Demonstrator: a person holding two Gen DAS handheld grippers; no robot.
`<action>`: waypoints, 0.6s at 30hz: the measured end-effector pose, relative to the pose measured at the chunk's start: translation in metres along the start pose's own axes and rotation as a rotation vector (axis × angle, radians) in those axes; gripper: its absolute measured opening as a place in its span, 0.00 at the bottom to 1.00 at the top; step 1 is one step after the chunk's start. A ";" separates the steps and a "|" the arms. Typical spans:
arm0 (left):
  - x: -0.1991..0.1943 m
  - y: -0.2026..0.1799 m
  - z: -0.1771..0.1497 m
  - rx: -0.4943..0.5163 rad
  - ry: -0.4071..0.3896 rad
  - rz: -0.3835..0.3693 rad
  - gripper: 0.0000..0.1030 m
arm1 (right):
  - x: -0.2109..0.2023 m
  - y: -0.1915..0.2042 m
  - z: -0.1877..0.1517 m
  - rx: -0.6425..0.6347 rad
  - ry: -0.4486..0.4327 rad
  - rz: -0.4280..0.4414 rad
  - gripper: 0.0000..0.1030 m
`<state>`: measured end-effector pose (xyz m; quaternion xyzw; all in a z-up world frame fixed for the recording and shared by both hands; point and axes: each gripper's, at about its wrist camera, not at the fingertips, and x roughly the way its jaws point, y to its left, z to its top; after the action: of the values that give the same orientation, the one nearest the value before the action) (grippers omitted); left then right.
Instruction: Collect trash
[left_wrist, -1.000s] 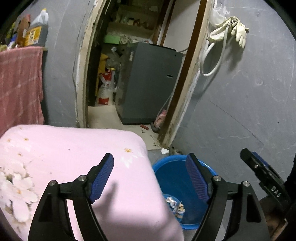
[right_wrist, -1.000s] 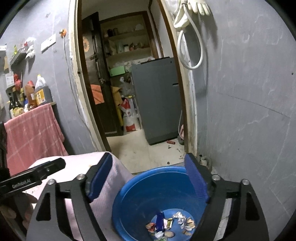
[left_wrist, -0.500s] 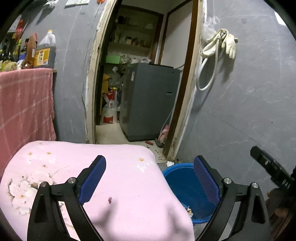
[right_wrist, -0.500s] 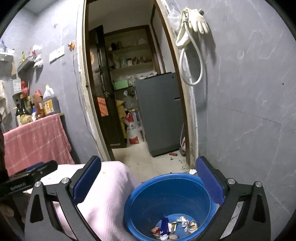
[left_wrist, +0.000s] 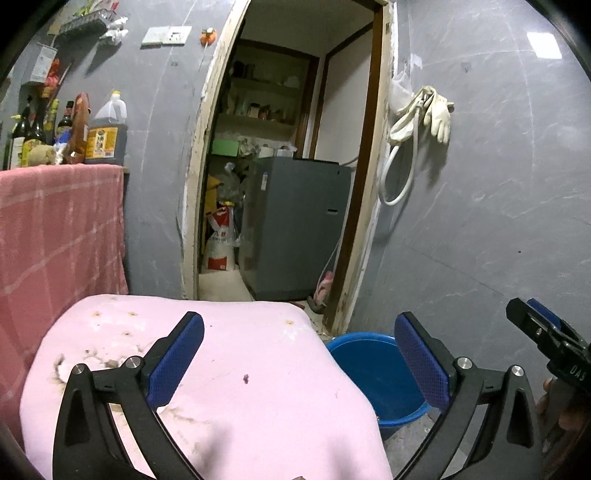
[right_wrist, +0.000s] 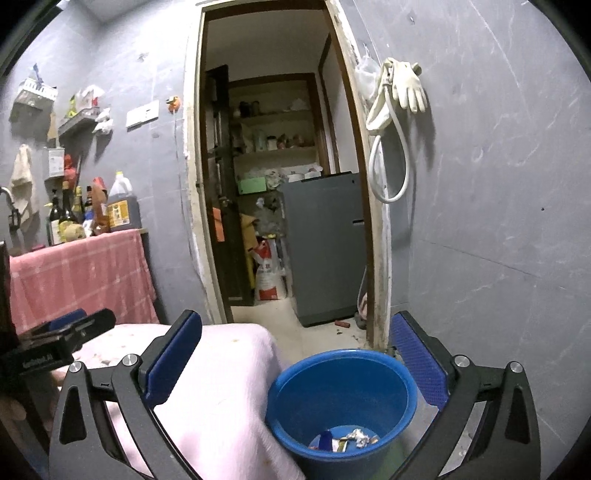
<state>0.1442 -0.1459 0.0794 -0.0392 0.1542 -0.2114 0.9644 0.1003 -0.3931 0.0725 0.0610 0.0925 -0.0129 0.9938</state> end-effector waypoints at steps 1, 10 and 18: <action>-0.006 0.001 -0.001 0.004 -0.004 0.002 0.98 | -0.004 0.002 -0.001 -0.004 -0.002 -0.002 1.00; -0.050 0.003 -0.017 0.033 -0.005 0.009 0.98 | -0.051 0.026 -0.016 -0.032 -0.042 -0.009 1.00; -0.084 0.012 -0.043 0.026 -0.006 0.037 0.98 | -0.079 0.043 -0.035 -0.046 -0.042 -0.014 1.00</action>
<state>0.0633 -0.1005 0.0608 -0.0246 0.1492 -0.1955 0.9690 0.0175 -0.3451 0.0585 0.0372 0.0725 -0.0190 0.9965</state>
